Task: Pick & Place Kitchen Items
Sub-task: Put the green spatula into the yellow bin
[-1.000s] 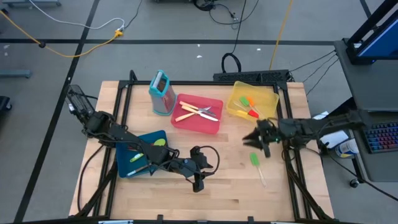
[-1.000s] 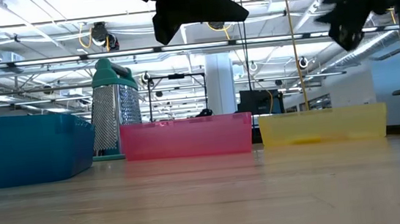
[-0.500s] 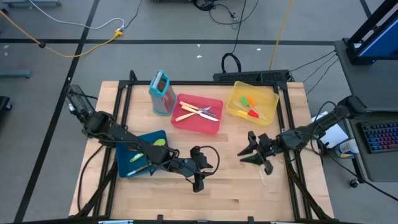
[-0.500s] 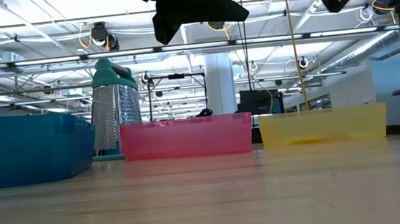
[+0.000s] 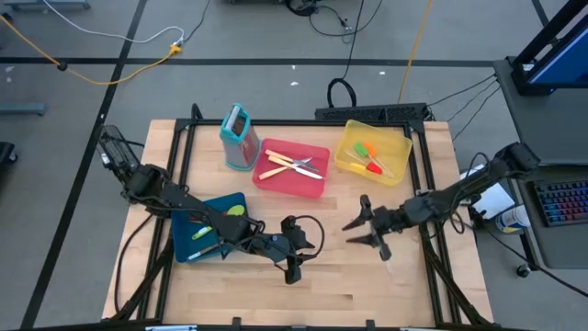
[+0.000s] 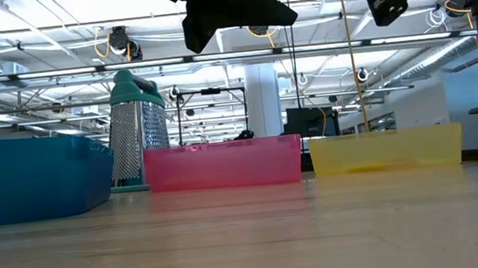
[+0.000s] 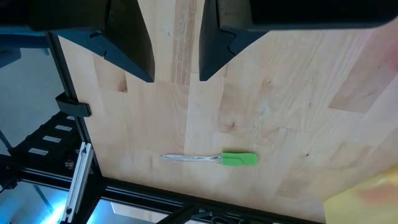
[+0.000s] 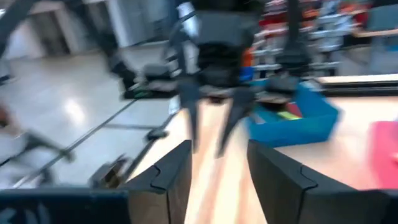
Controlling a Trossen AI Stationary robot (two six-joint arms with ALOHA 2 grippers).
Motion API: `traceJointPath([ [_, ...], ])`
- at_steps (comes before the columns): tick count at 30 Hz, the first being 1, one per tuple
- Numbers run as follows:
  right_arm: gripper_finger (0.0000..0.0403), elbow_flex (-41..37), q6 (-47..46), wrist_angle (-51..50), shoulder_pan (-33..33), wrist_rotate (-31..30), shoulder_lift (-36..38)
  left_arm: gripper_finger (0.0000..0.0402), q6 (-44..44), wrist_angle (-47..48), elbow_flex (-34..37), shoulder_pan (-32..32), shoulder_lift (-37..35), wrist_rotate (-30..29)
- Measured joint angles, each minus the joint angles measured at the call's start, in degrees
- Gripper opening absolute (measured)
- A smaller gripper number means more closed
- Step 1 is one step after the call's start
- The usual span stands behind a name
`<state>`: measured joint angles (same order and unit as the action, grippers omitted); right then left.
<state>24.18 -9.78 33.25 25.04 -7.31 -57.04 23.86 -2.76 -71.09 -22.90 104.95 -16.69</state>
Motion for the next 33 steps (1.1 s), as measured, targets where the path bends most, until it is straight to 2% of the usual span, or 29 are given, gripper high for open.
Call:
traceJointPath([
  [5, 0.0166, 0.0, -3.1, -0.1, 0.0, 1.2, -2.7, 0.0127, 0.3, 0.0, 0.0, 0.0, 0.0, 0.0],
  [10, 0.0151, 0.0, -5.1, 1.7, 1.2, 1.2, -2.8, 0.0127, 0.3, 0.0, 0.0, 0.0, 0.0, 0.0],
  [16, 0.0131, 0.1, -6.1, 20.6, 5.6, 1.4, -4.5, 0.0127, 0.4, 0.0, 0.0, 0.0, 0.0, 0.0],
  [18, 0.0129, 1.0, -4.4, 23.2, 8.0, 1.5, -6.1, 0.0127, 0.2, 0.0, 0.0, 0.0, 0.0, 0.0],
  [21, 0.0128, 4.8, -2.5, 21.6, 11.0, 1.5, -9.0, 0.0127, 0.0, 0.0, 0.0, 0.0, 0.0, 0.0],
  [24, 0.0128, 11.3, -1.2, 12.4, 12.7, 1.4, -11.2, 0.0127, 0.0, 0.0, 0.0, 0.0, 0.0, 0.0],
  [26, 0.0128, 16.9, 0.0, 1.1, 13.1, 0.9, -11.7, 0.0127, 0.0, 0.0, 0.0, 0.0, 0.0, 0.0],
  [28, 0.0128, 22.7, -0.1, -11.9, 13.5, -2.4, -12.1, 0.0127, 0.0, 0.0, 0.0, 0.0, 0.0, 0.0],
  [30, 0.0128, 27.7, -3.0, -26.0, 13.7, -5.5, -12.4, 0.0127, 0.0, 0.0, 0.0, 0.0, 0.0, 0.0],
  [33, 0.0128, 31.9, -13.2, -44.2, 13.7, -6.2, -12.3, 0.0127, -0.1, 0.2, 0.0, 0.0, 0.0, 0.0],
])
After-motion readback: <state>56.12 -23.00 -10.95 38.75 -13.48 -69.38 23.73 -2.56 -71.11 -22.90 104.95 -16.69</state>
